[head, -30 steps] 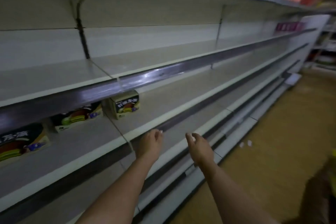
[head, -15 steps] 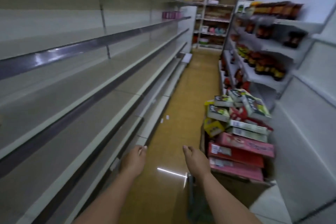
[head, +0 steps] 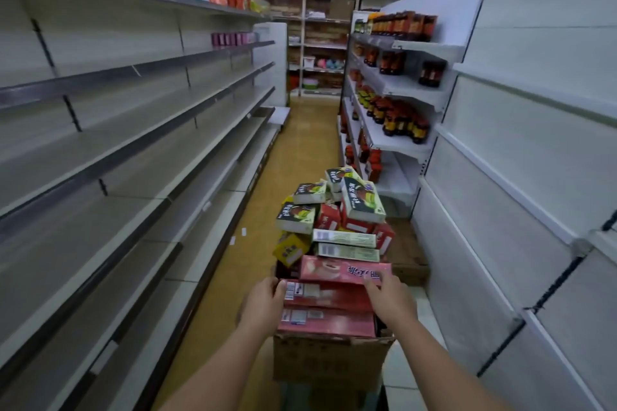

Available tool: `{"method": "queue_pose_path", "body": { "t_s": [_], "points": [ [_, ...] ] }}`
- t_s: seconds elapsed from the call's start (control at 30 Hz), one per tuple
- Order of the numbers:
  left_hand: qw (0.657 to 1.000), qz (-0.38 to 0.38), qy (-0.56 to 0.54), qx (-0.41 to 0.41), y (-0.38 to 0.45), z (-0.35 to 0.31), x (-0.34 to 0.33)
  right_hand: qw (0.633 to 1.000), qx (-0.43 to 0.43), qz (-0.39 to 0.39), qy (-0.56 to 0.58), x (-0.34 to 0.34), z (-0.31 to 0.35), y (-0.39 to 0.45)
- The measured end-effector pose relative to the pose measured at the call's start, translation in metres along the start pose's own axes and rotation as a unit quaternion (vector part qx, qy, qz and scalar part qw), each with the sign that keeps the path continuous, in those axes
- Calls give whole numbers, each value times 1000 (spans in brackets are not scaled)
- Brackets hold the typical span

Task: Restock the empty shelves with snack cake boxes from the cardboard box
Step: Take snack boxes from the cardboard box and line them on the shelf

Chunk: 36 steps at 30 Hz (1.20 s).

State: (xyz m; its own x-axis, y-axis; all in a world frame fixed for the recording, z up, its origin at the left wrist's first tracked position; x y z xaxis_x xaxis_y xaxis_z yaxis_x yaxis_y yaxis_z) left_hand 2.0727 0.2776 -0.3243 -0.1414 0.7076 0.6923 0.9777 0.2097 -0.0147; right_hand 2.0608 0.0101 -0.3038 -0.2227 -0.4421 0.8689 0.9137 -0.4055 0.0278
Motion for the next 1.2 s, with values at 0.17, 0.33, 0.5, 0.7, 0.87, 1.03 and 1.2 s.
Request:
{"method": "queue_pose_path", "body": {
  "t_s": [0.17,0.33,0.5,0.7,0.87,1.03,1.2],
  "points": [
    [999,-7,31,-25,24,-31,-31,1000,-18,-20,16,22,-20,43],
    [999,-38,-3,3,75,-52,-46,999,-21,-35,13,31,-20,91],
    [999,-42,-22,-4,132,-81,-65,998,-43,-23,39,24,-9,143],
    [994,-99,36,15,200,-93,-50,992,-77,8,97,2,12,202],
    [987,-80,96,105,245,-51,-52,975,-151,0,161,-20,16,235],
    [975,-46,31,214,265,-13,-68,957,-217,-20,193,-31,10,252],
    [971,-38,-3,236,267,-4,-75,953,-236,-24,187,-38,1,263]
  ]
}}
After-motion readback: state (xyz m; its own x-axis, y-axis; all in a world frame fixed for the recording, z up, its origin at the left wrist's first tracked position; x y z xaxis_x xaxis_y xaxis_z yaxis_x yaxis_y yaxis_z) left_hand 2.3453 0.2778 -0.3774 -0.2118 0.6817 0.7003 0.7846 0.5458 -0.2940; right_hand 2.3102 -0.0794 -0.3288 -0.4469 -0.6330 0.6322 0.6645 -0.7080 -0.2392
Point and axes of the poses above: each hand's wrist, its own y-axis towards the middle knuckle, its own x-axis out of the back of the hand, z = x × y, the point moved 9 cm from there along y, towards the middle knuckle, and after that the axes turned 8 degrees about -z, right-handed, at the moved point
